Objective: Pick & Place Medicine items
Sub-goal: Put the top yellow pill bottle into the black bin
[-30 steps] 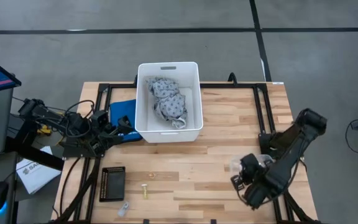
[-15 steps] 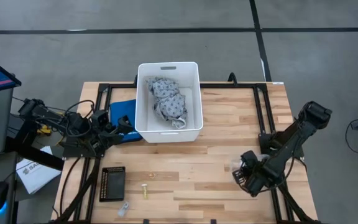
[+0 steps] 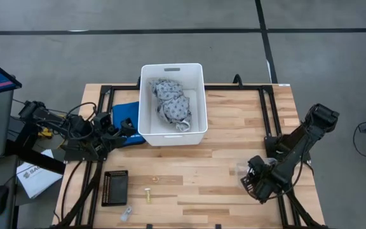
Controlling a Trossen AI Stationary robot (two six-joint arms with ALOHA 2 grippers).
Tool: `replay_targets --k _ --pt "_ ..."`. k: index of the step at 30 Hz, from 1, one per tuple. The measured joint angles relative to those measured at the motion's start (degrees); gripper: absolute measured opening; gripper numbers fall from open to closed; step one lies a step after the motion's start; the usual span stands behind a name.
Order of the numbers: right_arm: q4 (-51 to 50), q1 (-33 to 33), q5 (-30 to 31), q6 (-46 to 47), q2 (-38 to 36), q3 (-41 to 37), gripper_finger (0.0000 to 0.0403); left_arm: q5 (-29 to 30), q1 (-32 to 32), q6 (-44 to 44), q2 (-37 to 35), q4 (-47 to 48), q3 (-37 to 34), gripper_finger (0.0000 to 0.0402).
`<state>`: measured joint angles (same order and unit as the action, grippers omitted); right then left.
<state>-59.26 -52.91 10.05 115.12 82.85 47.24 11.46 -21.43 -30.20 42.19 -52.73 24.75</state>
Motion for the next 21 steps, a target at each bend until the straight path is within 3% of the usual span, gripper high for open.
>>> replay_targets --k 4,9,17,21 --pt "-0.29 -0.39 -0.25 0.23 -0.17 0.20 0.0207 -0.02 0.00 0.00 0.00 0.00 0.00 0.0241" --pt "-1.91 -0.40 1.24 0.18 -0.17 3.04 0.0209 -0.08 0.00 -0.04 0.00 0.00 0.00 0.0241" --pt "-3.37 -2.00 12.70 -0.06 -0.17 11.17 0.0195 -3.19 -0.30 -3.35 0.00 -0.15 0.38 0.0241" --pt "-3.35 -3.07 19.11 -0.25 -0.17 15.16 0.0194 -4.46 -2.75 -0.82 -0.04 1.62 2.75 0.0241"
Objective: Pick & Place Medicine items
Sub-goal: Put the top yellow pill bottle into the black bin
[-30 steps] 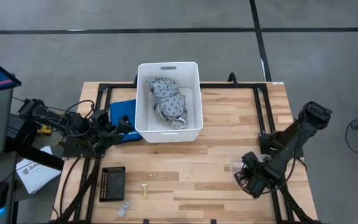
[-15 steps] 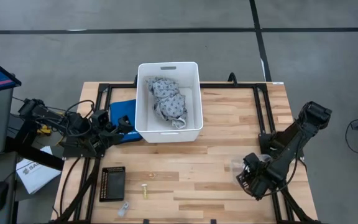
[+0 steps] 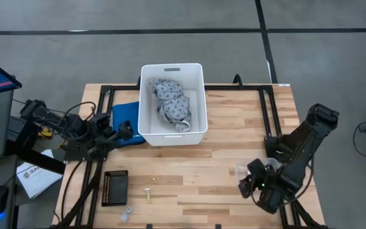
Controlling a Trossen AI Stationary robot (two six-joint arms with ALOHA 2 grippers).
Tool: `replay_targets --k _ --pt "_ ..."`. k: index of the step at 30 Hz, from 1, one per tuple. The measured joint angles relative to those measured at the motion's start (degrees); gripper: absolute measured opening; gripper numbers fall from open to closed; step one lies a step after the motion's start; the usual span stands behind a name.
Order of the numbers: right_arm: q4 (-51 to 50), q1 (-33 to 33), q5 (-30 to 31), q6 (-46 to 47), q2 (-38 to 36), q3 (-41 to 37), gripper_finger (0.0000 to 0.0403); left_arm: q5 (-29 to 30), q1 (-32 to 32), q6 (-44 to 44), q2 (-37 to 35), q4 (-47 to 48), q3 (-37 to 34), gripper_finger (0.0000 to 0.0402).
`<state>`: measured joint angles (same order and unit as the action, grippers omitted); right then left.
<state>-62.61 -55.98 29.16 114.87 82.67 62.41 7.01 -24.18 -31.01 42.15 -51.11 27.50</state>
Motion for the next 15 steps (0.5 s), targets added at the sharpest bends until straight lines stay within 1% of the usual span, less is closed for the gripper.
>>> replay_targets --k 2,3,6,8,10,13,15 --pt "0.01 -0.33 2.75 -0.59 0.00 1.66 0.0194 0.01 -1.82 4.05 0.00 6.04 2.61 0.0241" --pt "-0.03 -0.31 3.85 -0.69 0.00 2.40 0.0194 0.20 -2.81 6.59 0.03 11.07 4.43 0.0241" --pt "0.15 -0.26 6.96 -0.92 0.00 4.31 0.0194 4.50 -6.28 12.02 1.89 32.24 12.42 0.0241" --pt "0.21 -0.26 8.45 -0.91 0.00 5.17 0.0194 7.85 -8.93 12.60 4.94 47.31 18.35 0.0241" --pt "0.43 -0.28 9.28 -0.91 0.00 5.84 0.0194 9.96 -11.79 12.16 9.06 58.82 23.61 0.0241" --pt "0.51 -0.29 9.85 -0.92 0.00 6.47 0.0194 10.69 -16.33 9.56 15.52 71.11 29.74 0.0241" --pt "0.54 -0.29 9.89 -1.05 0.00 6.68 0.0194 10.78 -19.14 8.23 19.62 77.62 32.05 0.0241"
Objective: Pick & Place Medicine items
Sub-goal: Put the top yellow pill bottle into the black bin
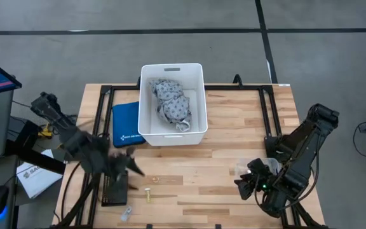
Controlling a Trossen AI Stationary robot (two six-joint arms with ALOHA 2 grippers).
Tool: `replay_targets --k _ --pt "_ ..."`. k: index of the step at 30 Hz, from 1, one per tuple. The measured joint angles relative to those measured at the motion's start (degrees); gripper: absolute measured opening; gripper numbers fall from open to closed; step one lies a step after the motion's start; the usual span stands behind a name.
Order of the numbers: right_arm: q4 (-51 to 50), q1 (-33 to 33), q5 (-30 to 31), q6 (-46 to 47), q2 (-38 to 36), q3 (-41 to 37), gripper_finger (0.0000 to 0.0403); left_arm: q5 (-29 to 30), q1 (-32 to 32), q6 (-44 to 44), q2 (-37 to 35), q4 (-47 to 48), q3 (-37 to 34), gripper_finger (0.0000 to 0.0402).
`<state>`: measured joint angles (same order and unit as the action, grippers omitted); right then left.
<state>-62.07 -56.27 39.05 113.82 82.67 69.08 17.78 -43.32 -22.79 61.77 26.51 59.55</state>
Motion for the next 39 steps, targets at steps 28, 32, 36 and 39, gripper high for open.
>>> replay_targets --k 28,32,36,39 --pt "2.48 -0.60 4.85 -0.40 0.21 0.06 0.0193 2.31 7.39 -7.75 25.82 9.12 0.72 0.0250" --pt "3.16 -1.22 6.32 -0.37 0.31 0.06 0.0193 0.18 8.88 -7.69 25.82 9.60 0.70 0.0250" --pt "3.55 -1.40 7.60 -0.36 0.31 0.06 0.0193 -0.63 9.73 -6.55 25.82 9.90 0.70 0.0250" --pt "4.49 -1.40 7.63 -1.12 0.31 0.06 0.0193 -1.99 10.09 -6.19 26.18 10.50 0.14 0.0250"
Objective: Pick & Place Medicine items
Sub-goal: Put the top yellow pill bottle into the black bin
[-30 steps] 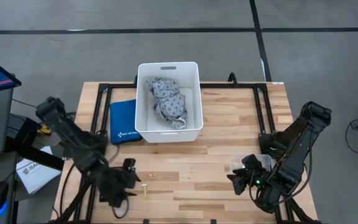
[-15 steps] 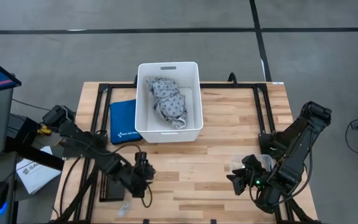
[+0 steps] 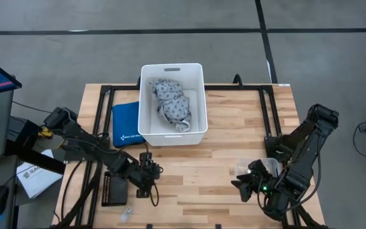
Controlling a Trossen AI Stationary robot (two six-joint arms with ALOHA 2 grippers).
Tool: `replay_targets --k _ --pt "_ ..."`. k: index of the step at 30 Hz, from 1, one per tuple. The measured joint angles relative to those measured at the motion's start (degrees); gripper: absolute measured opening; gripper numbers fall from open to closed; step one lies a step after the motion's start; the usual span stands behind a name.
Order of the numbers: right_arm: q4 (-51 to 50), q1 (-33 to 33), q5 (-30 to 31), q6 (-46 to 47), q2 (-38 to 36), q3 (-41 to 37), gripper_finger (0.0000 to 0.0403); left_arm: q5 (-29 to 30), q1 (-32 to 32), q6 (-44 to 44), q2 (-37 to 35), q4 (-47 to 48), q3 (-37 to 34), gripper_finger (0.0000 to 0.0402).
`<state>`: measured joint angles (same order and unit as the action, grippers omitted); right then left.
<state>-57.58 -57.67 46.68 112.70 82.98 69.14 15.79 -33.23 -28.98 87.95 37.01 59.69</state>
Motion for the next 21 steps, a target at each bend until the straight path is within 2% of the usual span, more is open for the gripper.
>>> replay_targets --k 8,14,21 --pt "0.84 0.00 1.39 -0.63 0.00 0.00 0.0193 -1.22 0.00 -1.72 -0.17 -2.78 -5.54 0.0250" --pt "0.83 0.00 1.40 -0.65 0.00 0.00 0.0193 -1.20 0.00 -1.91 -0.20 -8.98 -8.73 0.0249" --pt "0.85 0.00 1.33 -0.63 0.00 0.00 0.0193 -2.32 1.29 -2.73 -0.20 -12.60 -11.09 0.0220"
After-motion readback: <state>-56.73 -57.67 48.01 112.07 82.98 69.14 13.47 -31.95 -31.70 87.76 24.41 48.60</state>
